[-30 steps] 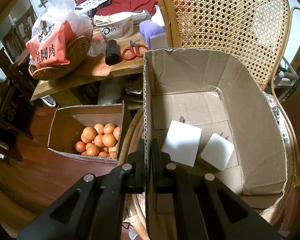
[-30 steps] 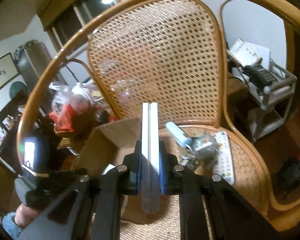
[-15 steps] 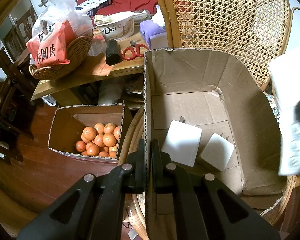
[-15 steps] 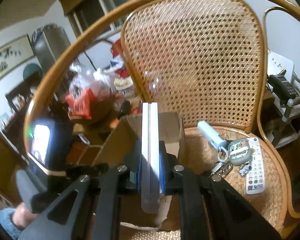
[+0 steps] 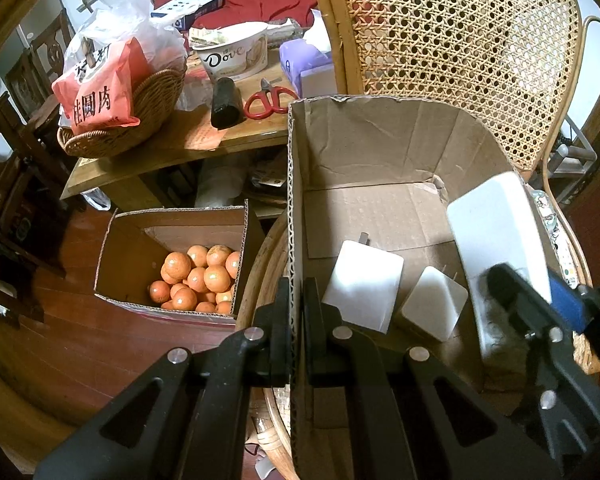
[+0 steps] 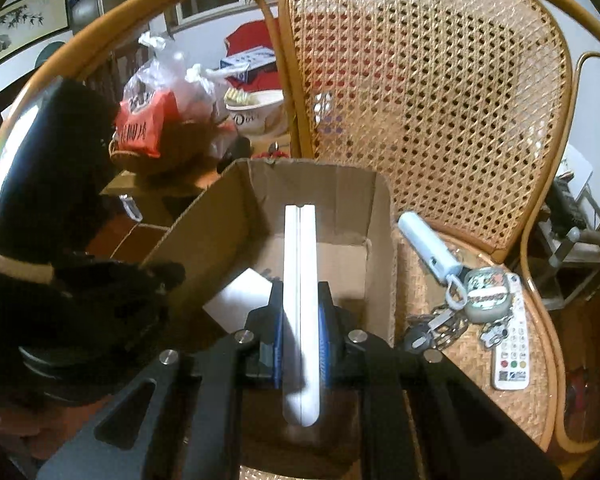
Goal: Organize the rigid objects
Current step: 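Lower the flat case into the box beside the chargers and open the right tool, then move the right tool back to the white TV remote on the seat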
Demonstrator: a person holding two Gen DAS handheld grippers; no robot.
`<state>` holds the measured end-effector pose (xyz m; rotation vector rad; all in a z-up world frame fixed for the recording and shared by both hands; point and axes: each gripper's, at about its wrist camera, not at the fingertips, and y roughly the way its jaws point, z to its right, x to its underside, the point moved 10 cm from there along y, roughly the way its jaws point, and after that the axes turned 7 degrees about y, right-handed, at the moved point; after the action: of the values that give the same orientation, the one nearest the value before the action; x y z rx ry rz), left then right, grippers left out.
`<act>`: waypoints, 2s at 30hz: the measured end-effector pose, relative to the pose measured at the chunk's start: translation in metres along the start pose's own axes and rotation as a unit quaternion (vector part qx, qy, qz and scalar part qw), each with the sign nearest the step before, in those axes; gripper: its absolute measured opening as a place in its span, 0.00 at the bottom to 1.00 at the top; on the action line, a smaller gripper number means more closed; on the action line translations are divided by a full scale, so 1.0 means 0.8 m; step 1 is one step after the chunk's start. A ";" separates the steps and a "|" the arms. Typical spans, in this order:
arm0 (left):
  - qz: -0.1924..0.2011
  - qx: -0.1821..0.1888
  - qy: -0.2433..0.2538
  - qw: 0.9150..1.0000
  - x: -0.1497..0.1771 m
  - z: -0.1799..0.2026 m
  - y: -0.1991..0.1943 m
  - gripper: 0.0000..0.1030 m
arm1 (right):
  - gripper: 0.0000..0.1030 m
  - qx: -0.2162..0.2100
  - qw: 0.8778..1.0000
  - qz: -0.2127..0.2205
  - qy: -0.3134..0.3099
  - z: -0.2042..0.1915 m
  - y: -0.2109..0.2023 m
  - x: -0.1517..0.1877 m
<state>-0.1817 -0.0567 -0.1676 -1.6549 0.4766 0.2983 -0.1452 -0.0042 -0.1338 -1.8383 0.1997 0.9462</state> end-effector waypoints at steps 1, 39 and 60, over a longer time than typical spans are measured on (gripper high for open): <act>0.000 0.000 0.000 1.000 0.000 0.000 0.000 0.04 | 0.15 0.001 1.000 -0.003 -0.001 0.001 0.002 0.001; -0.005 -0.003 0.001 1.000 0.003 0.002 0.002 0.04 | 0.96 0.069 0.988 0.095 0.102 0.129 -0.058 -0.045; -0.005 -0.001 0.000 1.000 0.002 0.003 0.000 0.04 | 0.96 0.167 0.980 0.004 0.110 0.269 0.005 0.009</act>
<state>-0.1799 -0.0547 -0.1687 -1.6577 0.4678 0.2915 -0.2530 0.1763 -0.1794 -1.6265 0.4738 0.6669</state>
